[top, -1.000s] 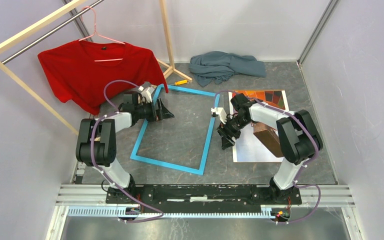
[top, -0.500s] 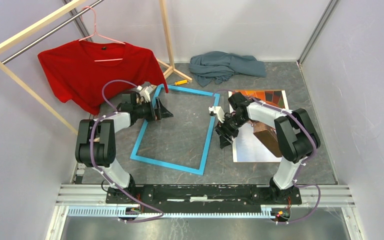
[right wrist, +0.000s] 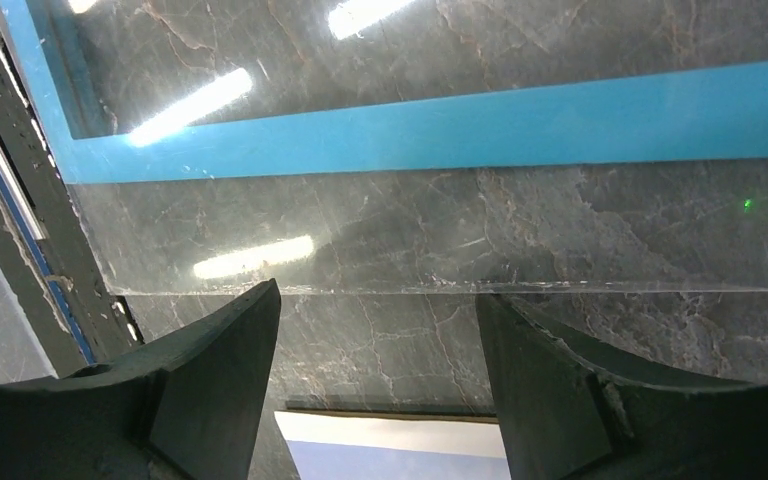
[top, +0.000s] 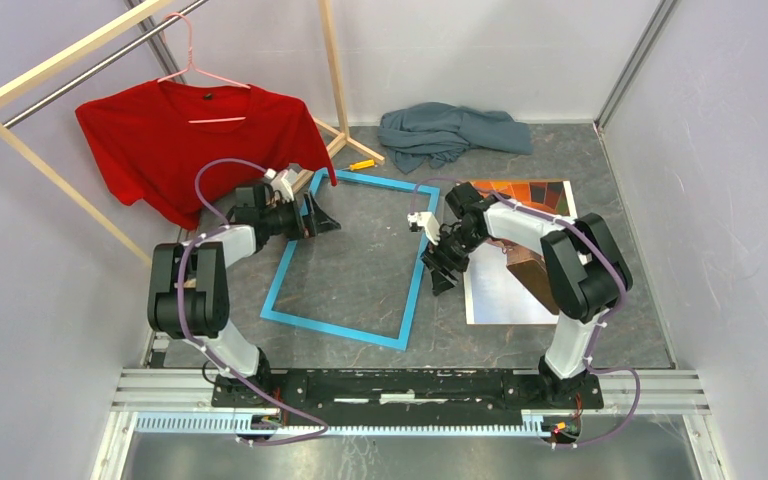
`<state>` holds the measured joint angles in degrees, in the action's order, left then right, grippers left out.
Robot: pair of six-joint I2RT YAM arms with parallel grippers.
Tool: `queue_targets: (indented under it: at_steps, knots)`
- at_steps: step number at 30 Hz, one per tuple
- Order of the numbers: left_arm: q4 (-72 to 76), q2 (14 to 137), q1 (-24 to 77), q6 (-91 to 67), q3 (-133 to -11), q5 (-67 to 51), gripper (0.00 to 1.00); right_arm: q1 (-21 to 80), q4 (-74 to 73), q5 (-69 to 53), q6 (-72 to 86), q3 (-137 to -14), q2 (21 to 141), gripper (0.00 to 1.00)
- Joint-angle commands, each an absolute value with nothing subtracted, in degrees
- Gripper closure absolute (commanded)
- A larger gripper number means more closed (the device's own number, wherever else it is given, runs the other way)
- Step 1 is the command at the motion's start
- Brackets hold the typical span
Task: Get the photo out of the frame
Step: Place the photo frame item at the center of the board.
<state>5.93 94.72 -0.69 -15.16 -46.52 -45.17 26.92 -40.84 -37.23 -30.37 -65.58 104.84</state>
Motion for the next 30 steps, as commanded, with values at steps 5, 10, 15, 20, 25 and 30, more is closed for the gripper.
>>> queue_targets:
  at_steps: [5,10,15,20,25,30]
  knots:
    - [7.30,92.03,-3.47,-17.58,-46.15,-45.92,0.00,28.36,-38.92,-38.50,-29.82,-70.51,106.18,0.21]
    - [7.29,91.75,-4.29,-17.50,-46.08,-45.71,0.00,29.40,-39.48,-38.67,-29.71,-72.04,107.21,0.21]
    - [7.29,91.34,-4.85,-17.64,-46.05,-45.08,0.00,30.59,-39.48,-38.33,-29.62,-73.06,108.01,0.21]
    - [7.21,91.35,-5.64,-17.66,-45.99,-43.97,0.00,31.34,-39.57,-38.08,-29.19,-74.58,108.93,0.21]
    - [7.12,91.43,-6.42,-17.58,-45.97,-43.07,0.00,31.64,-39.78,-37.69,-28.92,-75.67,109.03,0.21]
    - [7.12,91.33,-6.95,-17.66,-45.88,-42.66,0.00,31.77,-39.66,-35.74,-28.80,-75.61,108.43,0.21]
